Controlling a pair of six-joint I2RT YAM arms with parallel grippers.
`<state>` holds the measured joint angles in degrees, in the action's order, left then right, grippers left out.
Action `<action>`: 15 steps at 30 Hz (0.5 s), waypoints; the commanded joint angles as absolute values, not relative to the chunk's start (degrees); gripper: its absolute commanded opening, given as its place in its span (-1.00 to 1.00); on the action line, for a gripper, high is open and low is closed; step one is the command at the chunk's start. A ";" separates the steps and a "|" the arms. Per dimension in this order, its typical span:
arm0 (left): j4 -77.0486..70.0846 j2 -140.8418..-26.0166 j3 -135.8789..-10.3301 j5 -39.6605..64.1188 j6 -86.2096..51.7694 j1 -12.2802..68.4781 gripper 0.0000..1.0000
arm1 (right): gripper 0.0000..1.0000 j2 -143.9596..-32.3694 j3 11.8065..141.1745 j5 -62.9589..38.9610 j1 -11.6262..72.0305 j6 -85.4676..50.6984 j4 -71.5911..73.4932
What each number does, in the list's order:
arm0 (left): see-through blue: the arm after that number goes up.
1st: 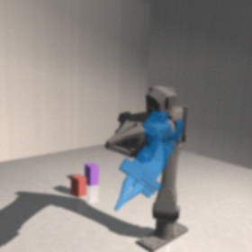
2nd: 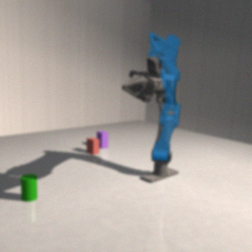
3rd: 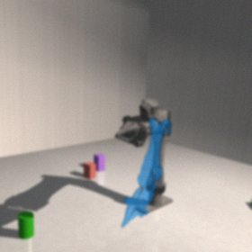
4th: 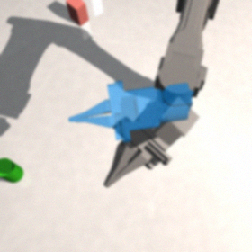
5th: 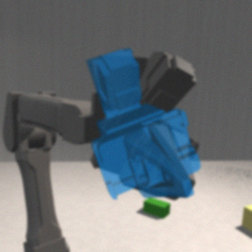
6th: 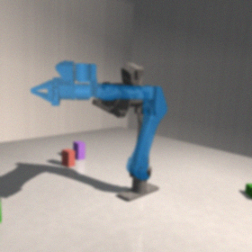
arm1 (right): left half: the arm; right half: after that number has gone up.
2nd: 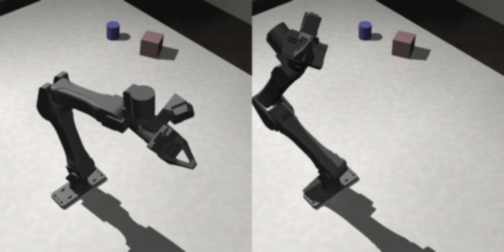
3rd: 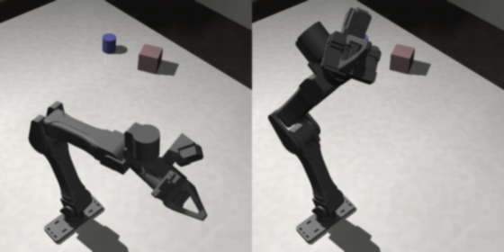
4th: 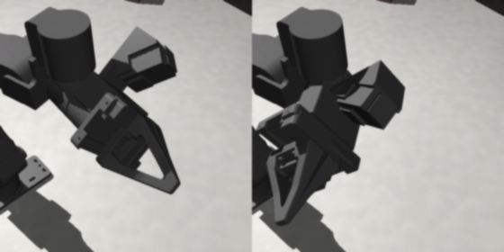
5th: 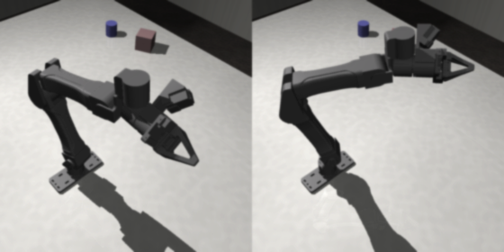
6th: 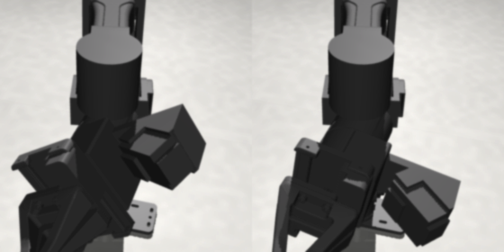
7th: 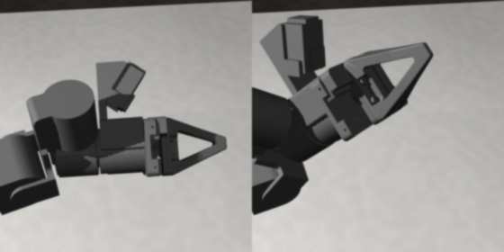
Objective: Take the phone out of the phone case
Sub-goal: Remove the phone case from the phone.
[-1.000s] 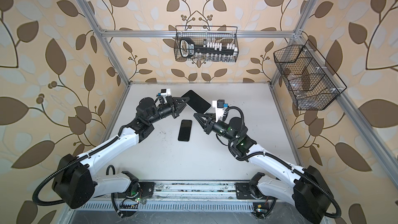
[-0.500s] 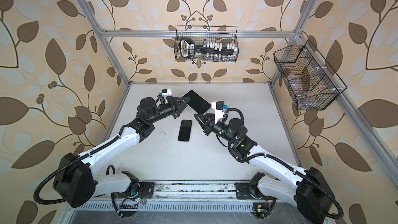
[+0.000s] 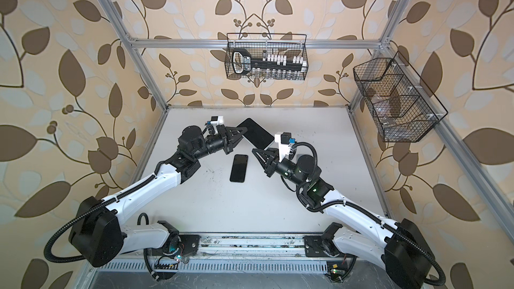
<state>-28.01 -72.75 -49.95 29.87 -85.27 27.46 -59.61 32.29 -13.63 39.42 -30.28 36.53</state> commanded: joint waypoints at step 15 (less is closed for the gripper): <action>-29.14 -71.09 -53.44 22.67 -89.24 24.78 -1.00 | -0.50 -56.51 30.15 -16.98 36.52 -15.41 28.49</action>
